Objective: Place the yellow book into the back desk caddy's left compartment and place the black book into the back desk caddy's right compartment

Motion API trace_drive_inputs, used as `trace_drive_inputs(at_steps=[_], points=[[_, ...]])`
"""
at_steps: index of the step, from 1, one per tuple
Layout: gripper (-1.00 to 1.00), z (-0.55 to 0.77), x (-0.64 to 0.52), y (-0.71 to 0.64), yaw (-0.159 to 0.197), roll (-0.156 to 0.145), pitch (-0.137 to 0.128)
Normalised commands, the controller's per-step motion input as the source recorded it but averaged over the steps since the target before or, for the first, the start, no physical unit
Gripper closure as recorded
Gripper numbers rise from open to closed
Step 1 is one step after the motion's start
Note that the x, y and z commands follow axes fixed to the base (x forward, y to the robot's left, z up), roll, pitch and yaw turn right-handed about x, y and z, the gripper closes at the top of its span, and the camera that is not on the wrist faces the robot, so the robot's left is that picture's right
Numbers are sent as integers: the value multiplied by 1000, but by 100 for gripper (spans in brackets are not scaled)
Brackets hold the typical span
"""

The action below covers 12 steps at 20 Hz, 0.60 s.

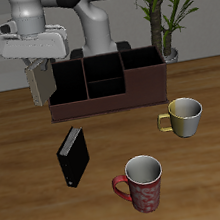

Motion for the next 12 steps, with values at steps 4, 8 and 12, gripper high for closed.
trace_drive_inputs(at_steps=[4, 8, 12], points=[[100, 57, -259, -140, 43, -8, -10], [100, -21, -355, -162, 71, -19, 9], [100, -31, -456, -16, 78, 15, -17]])
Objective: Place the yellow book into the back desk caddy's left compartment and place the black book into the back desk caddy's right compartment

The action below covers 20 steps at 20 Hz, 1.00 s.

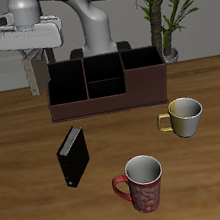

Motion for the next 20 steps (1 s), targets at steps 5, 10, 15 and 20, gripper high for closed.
trace_drive_inputs(at_steps=[5, 10, 15, 20], points=[[100, -24, -257, -25, 48, 0, -19], [100, -71, -203, -34, 7, 1, 7], [100, -11, -224, 100, 32, 9, -15], [100, -57, -166, 184, 29, 39, -1]])
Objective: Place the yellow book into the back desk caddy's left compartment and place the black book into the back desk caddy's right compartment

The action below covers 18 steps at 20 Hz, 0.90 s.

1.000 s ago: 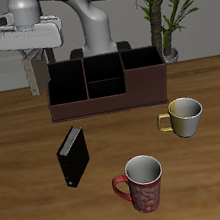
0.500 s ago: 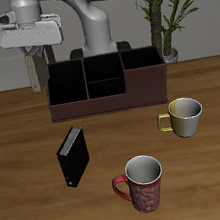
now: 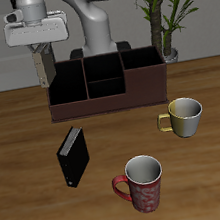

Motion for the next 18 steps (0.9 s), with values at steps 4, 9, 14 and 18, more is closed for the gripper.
trace_drive_inputs(at_steps=[4, 9, 14, 18], points=[[100, -102, -167, 164, 29, 20, 9], [100, -160, -186, 99, 13, 30, 23], [100, -99, -196, -20, -11, -6, 7], [100, -33, -90, 14, -4, 1, -3]])
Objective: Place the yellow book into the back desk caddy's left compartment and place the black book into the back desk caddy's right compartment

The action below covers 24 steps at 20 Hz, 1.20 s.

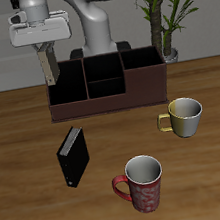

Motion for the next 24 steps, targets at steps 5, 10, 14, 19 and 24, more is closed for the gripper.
trace_drive_inputs(at_steps=[5, 10, 14, 19, 24], points=[[100, -79, -16, 56, 9, 14, 9], [100, -67, 47, 27, 4, -1, 18], [100, 73, 2, 145, 7, 18, -13], [100, 87, -12, 263, 24, 47, -17], [100, -20, 48, 129, -8, 19, 8]])
